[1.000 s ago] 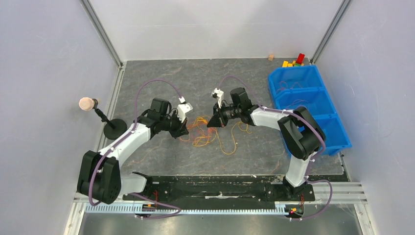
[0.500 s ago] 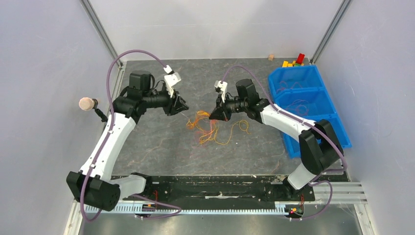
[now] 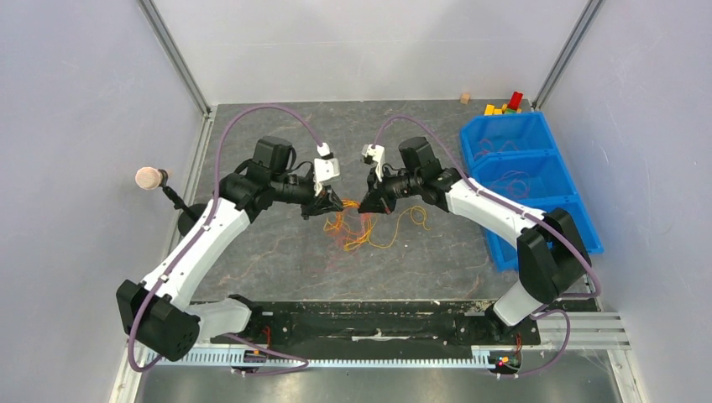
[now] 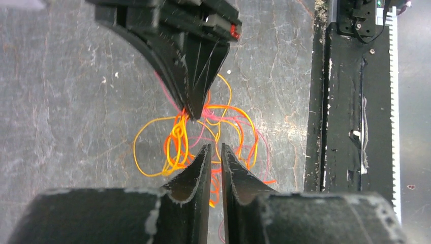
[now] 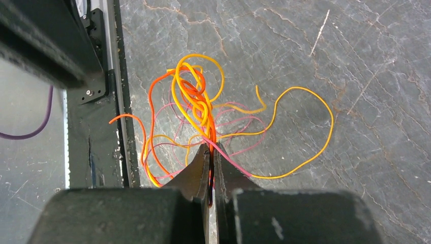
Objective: Untangle the cables
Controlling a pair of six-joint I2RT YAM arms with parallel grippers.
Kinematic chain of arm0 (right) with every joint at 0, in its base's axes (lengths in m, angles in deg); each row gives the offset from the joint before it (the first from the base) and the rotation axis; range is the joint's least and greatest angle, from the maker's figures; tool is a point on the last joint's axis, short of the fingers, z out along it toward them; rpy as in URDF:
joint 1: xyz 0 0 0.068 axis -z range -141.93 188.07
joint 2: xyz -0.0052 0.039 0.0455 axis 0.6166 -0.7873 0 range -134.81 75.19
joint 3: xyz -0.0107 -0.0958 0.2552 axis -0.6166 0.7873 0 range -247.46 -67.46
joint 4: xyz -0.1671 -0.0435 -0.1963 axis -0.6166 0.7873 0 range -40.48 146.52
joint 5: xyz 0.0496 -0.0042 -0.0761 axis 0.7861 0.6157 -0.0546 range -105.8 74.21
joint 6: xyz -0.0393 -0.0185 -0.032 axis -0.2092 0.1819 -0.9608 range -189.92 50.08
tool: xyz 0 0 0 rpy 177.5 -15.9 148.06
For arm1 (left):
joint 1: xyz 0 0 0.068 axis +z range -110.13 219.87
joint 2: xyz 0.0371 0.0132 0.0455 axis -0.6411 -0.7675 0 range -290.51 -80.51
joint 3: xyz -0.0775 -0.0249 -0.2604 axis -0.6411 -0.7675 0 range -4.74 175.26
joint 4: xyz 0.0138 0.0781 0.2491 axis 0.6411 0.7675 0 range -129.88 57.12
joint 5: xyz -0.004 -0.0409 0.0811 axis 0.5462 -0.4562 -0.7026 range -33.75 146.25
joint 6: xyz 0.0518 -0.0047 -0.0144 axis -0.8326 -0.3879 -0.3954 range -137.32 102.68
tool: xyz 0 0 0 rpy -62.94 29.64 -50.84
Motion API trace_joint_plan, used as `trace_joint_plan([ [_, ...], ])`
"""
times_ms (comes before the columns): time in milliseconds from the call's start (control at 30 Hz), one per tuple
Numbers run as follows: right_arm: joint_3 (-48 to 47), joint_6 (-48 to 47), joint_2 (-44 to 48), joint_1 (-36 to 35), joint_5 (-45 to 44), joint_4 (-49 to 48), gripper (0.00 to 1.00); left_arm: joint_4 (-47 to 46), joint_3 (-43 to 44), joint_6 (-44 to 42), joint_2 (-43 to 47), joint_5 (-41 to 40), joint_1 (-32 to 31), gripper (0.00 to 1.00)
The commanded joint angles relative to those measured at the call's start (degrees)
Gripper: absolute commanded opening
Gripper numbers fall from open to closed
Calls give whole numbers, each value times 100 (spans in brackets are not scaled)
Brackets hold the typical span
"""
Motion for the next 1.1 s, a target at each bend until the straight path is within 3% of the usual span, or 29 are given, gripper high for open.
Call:
trace_joint_plan([
  [0,-342,-8,243,-98,111,98,0,-548,-91,-409,-23,-91,-253,18],
  [500,-408,0,540,-291,379,37,0,-1265,-338,-100,-478,-951,-383,33],
  [767,-478,-69,544,-300,395,11,0,-1003,-409,-342,-516,-474,-391,32],
  [900,-510,-23,498,-273,410,22,0,-900,-300,-322,-593,-385,-392,8],
  [967,-462,-7,487,-221,397,28,0,-742,-200,-332,-572,-322,-397,2],
  [1067,-247,-96,404,-44,321,96,2,-1202,-184,481,-361,-277,-345,2],
])
